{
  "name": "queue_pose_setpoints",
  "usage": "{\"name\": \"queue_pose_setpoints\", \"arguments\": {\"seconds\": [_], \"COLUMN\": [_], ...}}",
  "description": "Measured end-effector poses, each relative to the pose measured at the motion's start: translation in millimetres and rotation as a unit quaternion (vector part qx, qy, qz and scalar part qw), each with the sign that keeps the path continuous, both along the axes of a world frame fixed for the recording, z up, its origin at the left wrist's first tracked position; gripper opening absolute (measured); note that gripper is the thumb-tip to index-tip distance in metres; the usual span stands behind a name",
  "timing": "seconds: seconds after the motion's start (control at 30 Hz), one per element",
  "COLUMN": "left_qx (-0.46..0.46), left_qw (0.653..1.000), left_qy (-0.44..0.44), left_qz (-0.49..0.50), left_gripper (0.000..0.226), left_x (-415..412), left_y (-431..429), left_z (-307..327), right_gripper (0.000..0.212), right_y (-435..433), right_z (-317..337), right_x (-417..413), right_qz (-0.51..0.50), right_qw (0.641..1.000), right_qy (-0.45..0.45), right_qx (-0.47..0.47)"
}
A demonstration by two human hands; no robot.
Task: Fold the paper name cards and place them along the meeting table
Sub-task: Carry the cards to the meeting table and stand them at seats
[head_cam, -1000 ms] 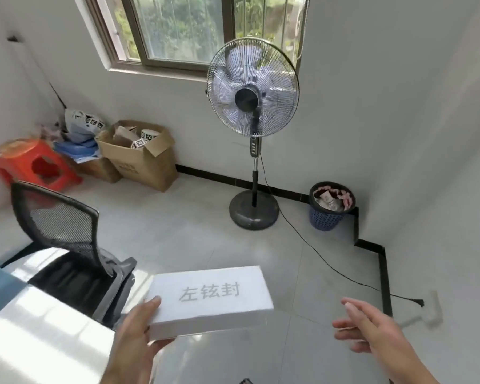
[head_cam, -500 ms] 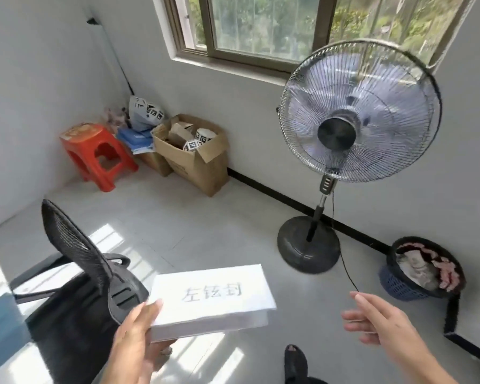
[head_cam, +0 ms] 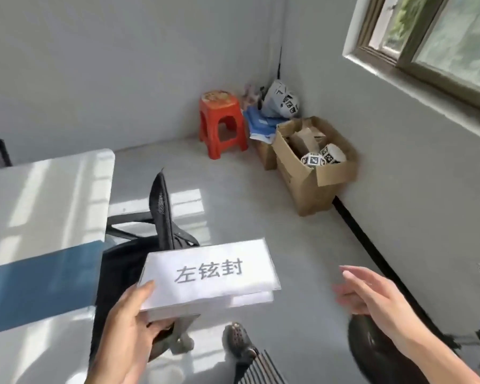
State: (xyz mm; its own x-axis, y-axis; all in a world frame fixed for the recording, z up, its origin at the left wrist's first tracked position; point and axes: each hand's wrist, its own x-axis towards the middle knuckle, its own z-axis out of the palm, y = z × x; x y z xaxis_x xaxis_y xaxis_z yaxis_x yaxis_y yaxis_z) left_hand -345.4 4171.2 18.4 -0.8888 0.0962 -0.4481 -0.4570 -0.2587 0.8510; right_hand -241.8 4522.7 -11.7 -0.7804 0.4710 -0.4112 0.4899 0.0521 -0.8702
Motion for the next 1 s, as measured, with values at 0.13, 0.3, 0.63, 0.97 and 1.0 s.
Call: {"name": "queue_pose_setpoints", "arguments": {"seconds": [0.13, 0.3, 0.63, 0.97, 1.0], "left_qx": [-0.003, -0.035, -0.07, -0.085, -0.079], "left_qw": [0.999, 0.993, 0.949, 0.837, 0.825], "left_qy": [0.007, 0.011, -0.017, -0.079, -0.081], "left_qz": [0.039, 0.113, 0.307, 0.535, 0.554], "left_gripper": [0.039, 0.026, 0.023, 0.024, 0.025], "left_x": [-75.2, -151.9, -228.0, -286.1, -285.3], "left_y": [-0.1, -10.7, -45.3, -30.8, -27.6], "left_z": [8.2, 10.5, 5.6, 3.6, 4.9], "right_gripper": [0.016, 0.018, 0.08, 0.022, 0.023], "right_y": [-12.7, -18.4, -79.8, -179.0, -194.2], "right_z": [11.9, 29.6, 24.9, 8.7, 10.3], "right_x": [-97.2, -206.6, -435.7, -636.7, -644.0], "right_qz": [0.063, 0.137, 0.385, 0.607, 0.63], "right_qw": [0.998, 0.99, 0.923, 0.793, 0.774], "right_qy": [-0.009, -0.003, 0.001, -0.044, -0.047], "right_qx": [-0.006, 0.017, -0.001, -0.039, -0.048]}}
